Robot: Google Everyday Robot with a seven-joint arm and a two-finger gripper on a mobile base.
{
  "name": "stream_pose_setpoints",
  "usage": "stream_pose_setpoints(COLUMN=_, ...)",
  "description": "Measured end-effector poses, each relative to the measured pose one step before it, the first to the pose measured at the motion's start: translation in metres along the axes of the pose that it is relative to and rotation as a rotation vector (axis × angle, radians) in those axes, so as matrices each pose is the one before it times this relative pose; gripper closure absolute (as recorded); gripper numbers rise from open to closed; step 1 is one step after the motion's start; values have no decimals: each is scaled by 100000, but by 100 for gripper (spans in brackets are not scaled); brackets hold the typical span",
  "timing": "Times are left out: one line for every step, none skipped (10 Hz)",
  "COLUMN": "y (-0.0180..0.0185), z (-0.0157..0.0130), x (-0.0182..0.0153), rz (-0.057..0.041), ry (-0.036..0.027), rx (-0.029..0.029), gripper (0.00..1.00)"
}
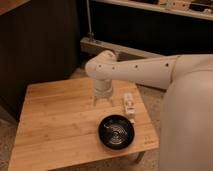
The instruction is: Place the bottle in the ceramic bowl
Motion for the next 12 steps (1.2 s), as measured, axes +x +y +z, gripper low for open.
stream_pose_setpoints(y=-1871, z=565, x=-169, rz=3270, ry=304, rx=315, gripper=35)
stream_pose_setpoints(y=-1995, z=621, x=-292, rz=3539, ry=-124, rx=10, gripper=35)
stream_pose_setpoints(y=-2195, z=729, x=-518, rz=3158, ry=-599, rx=847, gripper=35)
stream_pose_setpoints(y=-345, z=98, x=-177, rz=168, ry=-500, rx=341, gripper=35)
stream_pose_setpoints(y=590, z=3, x=44, rz=-690, ry=-141, rx=-756, gripper=35)
stream_pose_setpoints(y=-122, z=-35, x=-43, rz=269, ry=-99, rx=-57, gripper=35)
stream_pose_setpoints(y=-303, z=56, x=-84, rz=207, ry=-90, rx=547, gripper=35)
stream_pose_setpoints(y=275, z=-18, x=90, rz=-457, ry=102, rx=-150, gripper=35)
stream_pose_setpoints(y=153, z=-27, x=73, rz=-82, ry=180, rx=-204, gripper=35)
stream_pose_setpoints(y=-251, z=16, x=-34, rz=312, ry=-21, rx=202, gripper=35)
stream_pose_setpoints(y=-33, z=-10, x=4, rz=34, ry=17, rx=47, gripper=35)
stream_pose_setpoints(y=117, z=19, x=46, rz=-199, ry=36, rx=39, gripper=35)
